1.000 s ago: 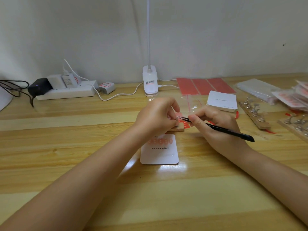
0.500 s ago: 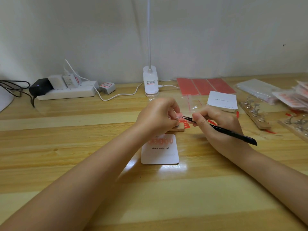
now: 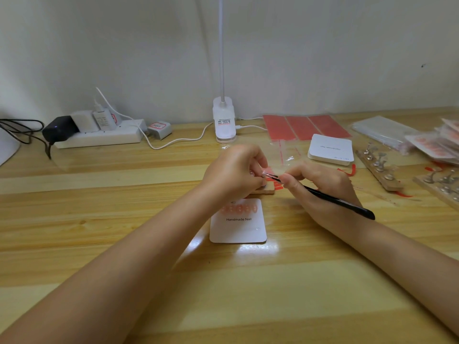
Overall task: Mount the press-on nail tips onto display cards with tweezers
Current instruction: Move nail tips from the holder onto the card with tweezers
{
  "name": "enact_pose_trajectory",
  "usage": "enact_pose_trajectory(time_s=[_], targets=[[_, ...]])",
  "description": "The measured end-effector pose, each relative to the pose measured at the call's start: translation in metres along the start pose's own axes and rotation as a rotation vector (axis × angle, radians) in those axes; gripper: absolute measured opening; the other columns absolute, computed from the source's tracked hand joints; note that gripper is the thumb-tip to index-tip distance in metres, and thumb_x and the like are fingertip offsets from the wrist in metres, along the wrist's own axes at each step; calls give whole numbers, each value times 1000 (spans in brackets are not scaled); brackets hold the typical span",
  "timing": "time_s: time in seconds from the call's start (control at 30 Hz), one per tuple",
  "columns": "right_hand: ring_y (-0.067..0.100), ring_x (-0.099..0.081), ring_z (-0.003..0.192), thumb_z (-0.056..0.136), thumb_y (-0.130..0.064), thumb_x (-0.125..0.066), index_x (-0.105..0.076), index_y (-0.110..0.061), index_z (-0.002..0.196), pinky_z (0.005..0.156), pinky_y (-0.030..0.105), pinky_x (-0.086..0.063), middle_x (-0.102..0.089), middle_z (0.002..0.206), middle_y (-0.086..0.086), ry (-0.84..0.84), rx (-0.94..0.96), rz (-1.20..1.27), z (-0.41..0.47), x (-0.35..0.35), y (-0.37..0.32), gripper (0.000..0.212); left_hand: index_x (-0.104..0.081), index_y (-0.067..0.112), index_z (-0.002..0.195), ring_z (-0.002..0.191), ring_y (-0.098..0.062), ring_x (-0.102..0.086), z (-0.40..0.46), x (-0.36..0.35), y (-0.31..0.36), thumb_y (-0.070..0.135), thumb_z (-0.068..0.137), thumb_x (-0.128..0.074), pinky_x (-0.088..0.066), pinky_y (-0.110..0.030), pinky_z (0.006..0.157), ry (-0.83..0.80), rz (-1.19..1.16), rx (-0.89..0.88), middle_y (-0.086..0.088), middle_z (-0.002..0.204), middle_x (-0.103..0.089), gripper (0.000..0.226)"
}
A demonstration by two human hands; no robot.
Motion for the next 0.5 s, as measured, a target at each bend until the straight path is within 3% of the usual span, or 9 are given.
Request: enact_pose_trajectory(time_s=[0.1, 0.23, 0.3, 0.4, 0.5], targets=[[-4, -52, 72, 89, -28, -52, -60, -27, 85, 69, 2, -36, -52, 72, -21, -8, -3, 1, 0, 0, 0, 9, -54, 23, 84, 72, -6, -53, 0, 0, 0, 9, 75, -72, -49, -33, 76, 1, 1, -2, 19, 66, -57, 25], [-6, -49, 73, 89, -24, -53, -51, -36, 92, 70, 3, -35, -47, 80, -32, -39, 33, -21, 2, -2, -5, 13, -54, 22, 85, 75, -7, -54, 0, 0, 1, 8, 75, -71, -49, -34, 77, 1, 0, -9, 19, 66, -57, 24], [-3, -48, 73, 89, -22, -53, -59, -28, 90, 70, 4, -36, -48, 79, -29, -45, 40, -47, 3, -3, -4, 9, -54, 22, 85, 73, -6, -54, 0, 0, 1, 8, 75, -71, -49, -35, 77, 2, 6, -12, 19, 65, -57, 24], [1, -48, 71, 89, -20, -52, -67, -9, 86, 69, 7, -37, -53, 75, -15, -38, 55, -97, 1, -3, -2, 19, -54, 22, 85, 72, -4, -54, 0, -1, 1, 8, 75, -71, -49, -35, 76, 5, 7, -16, 20, 64, -57, 24], [-1, -46, 71, 90, -19, -51, -67, -8, 87, 70, 5, -36, -51, 75, -14, -27, 42, -95, 1, -3, -1, 20, -54, 21, 83, 68, -2, -53, 1, -1, 1, 7, 75, -71, -49, -33, 74, -1, 5, -16, 20, 64, -58, 24]])
Point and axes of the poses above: each hand's wrist, its own z-axis towards the middle knuckle, its own x-axis out of the back of the hand, y = z × x, the point moved 5 cm from there along z, towards the middle knuckle
